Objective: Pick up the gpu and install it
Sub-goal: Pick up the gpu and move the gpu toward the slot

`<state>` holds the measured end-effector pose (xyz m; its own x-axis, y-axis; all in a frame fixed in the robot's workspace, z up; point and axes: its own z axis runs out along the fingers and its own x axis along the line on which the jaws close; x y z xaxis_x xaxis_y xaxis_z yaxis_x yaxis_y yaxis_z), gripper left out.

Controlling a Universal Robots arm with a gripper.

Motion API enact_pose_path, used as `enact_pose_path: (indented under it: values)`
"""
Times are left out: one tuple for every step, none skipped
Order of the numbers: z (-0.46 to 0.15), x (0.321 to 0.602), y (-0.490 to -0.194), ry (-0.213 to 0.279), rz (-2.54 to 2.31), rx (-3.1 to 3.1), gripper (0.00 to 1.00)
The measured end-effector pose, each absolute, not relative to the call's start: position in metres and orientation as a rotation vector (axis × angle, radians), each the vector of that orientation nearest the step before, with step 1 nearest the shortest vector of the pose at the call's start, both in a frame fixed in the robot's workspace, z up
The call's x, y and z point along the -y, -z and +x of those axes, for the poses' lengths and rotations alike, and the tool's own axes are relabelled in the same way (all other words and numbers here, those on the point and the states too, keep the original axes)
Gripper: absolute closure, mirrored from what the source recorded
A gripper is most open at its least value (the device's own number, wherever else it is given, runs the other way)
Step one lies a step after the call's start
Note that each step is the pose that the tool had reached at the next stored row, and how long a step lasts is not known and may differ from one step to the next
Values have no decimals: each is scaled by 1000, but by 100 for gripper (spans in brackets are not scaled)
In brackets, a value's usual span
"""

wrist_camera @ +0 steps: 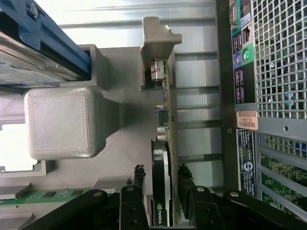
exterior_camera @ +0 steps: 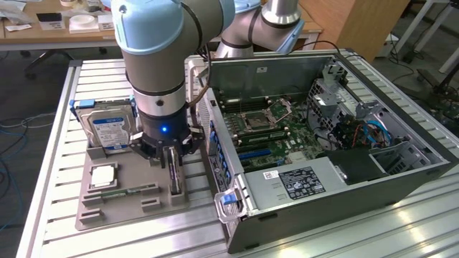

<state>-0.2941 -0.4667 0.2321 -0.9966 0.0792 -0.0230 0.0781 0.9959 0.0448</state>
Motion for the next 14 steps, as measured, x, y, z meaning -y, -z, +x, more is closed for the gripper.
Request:
enact_pose_path:
  values:
    - [-294, 466, -232, -69, 123, -3113, 58]
    - [-294, 465, -231, -69, 123, -3114, 58]
    - [-294, 464, -231, -69, 123, -3113, 58]
    - [-294, 464, -231, -69, 123, -3114, 58]
    - [-294, 464, -231, -68, 122, -3114, 58]
    - [-294, 464, -231, -68, 122, -3114, 58]
    - [-294, 464, -231, -68, 123, -3114, 58]
    - [-295, 463, -231, -68, 123, -3114, 58]
    - [-295, 463, -231, -68, 123, -3113, 58]
    - [-295, 463, -231, -68, 123, -3114, 58]
    - [-295, 463, -231, -68, 123, -3114, 58]
    - [-295, 463, -231, -68, 123, -3114, 58]
    - [-295, 463, -231, -68, 123, -3114, 58]
    - [-295, 463, -231, -68, 123, -3114, 58]
